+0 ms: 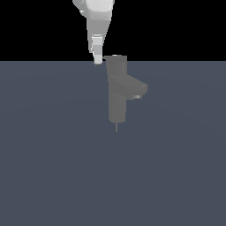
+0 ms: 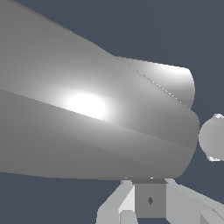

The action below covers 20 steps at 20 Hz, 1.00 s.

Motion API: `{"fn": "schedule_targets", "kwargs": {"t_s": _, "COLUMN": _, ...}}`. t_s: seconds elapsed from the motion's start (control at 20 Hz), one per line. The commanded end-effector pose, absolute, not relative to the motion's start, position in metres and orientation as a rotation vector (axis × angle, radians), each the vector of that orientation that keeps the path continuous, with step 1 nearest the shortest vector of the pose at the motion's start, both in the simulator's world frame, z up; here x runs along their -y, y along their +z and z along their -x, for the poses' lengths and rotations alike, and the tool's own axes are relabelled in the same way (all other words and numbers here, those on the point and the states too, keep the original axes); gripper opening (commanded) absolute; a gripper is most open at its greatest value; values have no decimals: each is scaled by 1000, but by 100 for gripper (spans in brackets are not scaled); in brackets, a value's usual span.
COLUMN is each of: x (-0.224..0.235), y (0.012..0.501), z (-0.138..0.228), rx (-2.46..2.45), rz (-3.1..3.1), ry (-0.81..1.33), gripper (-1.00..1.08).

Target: Turn on the faucet by rotating a designated handle.

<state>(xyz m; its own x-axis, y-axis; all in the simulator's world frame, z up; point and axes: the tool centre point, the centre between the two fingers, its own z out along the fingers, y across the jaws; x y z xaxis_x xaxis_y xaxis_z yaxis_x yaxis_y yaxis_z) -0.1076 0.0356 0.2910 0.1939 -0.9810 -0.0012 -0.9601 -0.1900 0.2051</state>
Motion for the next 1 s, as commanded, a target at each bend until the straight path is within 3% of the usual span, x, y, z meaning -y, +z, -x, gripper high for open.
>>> {"fn": "schedule_targets", "kwargs": {"t_s": 0.0, "x": -20, "y": 298, "z": 113, "rx": 1908, "rz": -2293, "ry": -188, "gripper": -100}}
{"fn": "schedule_targets", "kwargs": {"t_s": 0.1, "x": -29, "y": 292, "z": 113, "rx": 1890, "rz": -2297, "ry": -196, "gripper": -100}}
{"fn": "schedule_targets", "kwargs": {"t_s": 0.95, "x": 76, "y": 298, "z": 98, "rx": 1906, "rz": -2293, "ry": -188, "gripper": -100}}
